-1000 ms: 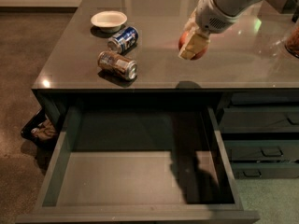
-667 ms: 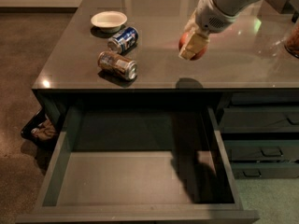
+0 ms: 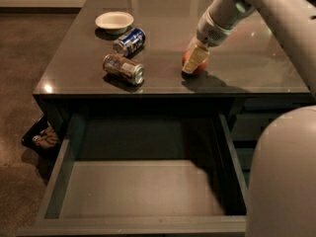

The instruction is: Pick apple from top drawer and place on counter

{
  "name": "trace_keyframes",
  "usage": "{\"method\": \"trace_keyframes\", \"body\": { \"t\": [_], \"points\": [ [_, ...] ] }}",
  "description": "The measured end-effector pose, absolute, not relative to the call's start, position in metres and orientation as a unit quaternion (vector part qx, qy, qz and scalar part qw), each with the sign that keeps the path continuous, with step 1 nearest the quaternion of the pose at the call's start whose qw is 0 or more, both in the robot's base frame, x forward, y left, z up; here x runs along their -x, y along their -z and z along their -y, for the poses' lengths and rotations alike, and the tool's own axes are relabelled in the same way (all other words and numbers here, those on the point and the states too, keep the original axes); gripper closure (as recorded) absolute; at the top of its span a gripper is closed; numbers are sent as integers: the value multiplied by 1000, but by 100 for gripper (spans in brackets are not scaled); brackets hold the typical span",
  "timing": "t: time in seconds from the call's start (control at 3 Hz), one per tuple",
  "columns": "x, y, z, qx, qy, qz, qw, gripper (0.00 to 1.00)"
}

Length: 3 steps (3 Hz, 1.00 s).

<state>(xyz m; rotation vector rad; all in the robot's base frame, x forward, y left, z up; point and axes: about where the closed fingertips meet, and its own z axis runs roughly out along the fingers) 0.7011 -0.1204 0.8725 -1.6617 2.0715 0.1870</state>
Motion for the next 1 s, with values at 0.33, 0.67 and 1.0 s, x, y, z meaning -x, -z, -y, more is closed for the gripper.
{"method": "trace_keyframes", "body": {
  "t": [0.33,0.67,1.0],
  "points": [
    [-699,-859,118,594,-99,-768,220,100],
    [-699,-859,118,594,-99,-768,220,82],
    [-699,-859,118,594,-99,-768,220,51]
  ]
}}
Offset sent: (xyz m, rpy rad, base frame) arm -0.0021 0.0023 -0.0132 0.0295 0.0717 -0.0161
